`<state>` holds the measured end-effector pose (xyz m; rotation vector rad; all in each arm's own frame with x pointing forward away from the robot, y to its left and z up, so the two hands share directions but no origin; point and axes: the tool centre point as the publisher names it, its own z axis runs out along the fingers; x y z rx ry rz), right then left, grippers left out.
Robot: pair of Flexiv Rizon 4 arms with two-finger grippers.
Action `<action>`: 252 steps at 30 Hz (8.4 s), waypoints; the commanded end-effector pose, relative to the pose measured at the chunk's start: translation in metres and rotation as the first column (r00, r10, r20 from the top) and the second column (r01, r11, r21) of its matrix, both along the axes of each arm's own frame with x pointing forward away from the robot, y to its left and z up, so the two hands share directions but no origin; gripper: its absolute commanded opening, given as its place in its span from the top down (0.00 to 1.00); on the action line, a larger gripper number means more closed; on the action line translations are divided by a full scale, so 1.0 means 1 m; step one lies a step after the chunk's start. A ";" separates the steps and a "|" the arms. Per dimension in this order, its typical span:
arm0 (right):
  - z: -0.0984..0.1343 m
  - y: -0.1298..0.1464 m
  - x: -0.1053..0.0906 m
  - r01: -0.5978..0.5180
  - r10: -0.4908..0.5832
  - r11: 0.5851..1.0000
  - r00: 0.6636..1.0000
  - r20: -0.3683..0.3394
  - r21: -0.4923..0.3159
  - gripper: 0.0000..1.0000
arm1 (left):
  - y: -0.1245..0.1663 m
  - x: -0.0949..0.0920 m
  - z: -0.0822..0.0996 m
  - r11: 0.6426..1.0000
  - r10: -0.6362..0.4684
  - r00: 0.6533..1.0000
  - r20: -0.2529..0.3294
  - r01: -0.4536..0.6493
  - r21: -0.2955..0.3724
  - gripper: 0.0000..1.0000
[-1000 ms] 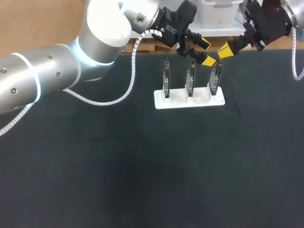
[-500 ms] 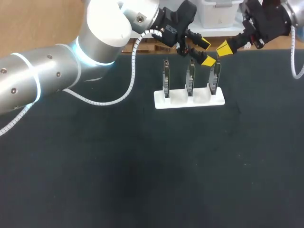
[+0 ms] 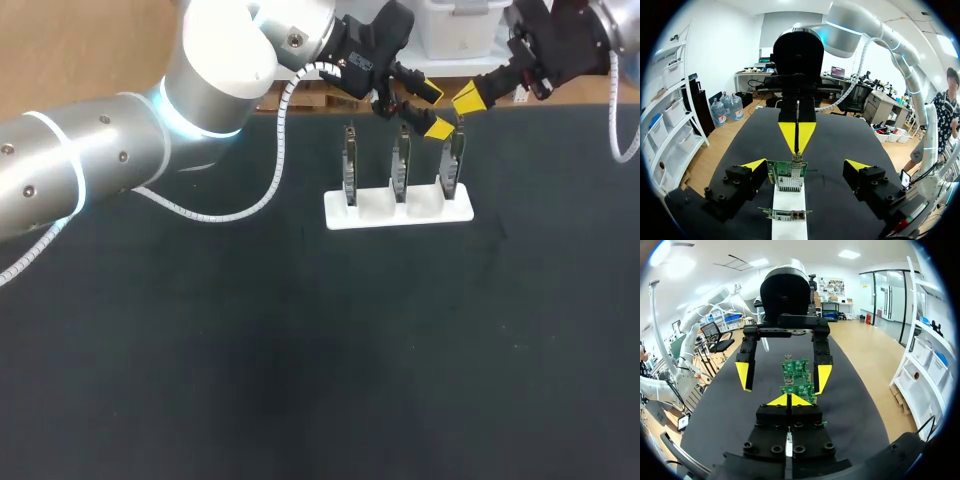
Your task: Pick up the optical module with the left hand, and insert it into the network port with the right hand.
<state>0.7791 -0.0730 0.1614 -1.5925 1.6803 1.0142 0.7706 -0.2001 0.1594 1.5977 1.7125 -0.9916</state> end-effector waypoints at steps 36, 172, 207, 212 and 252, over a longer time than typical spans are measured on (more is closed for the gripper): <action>-0.005 0.001 0.007 0.011 -0.011 1.000 1.000 -0.007 -0.010 1.00 | -0.001 0.003 0.001 1.000 -0.004 1.000 -0.003 0.004 0.005 0.00; 0.006 -0.008 -0.002 0.021 -0.021 1.000 1.000 0.002 0.008 1.00 | -0.001 0.003 0.001 1.000 -0.004 1.000 -0.003 0.004 0.005 0.00; 0.017 -0.048 -0.010 0.114 -0.114 0.993 0.993 0.001 0.016 1.00 | -0.001 0.003 0.001 1.000 -0.004 1.000 -0.003 0.004 0.005 0.00; 0.017 -0.047 -0.011 0.114 -0.114 0.993 0.993 0.001 0.016 1.00 | -0.001 0.003 0.001 1.000 -0.004 1.000 -0.003 0.004 0.005 0.00; 0.039 -0.046 -0.004 0.133 -0.134 0.991 0.990 0.039 0.027 0.00 | 0.005 -0.002 0.013 0.999 0.014 1.000 0.020 -0.015 0.042 0.00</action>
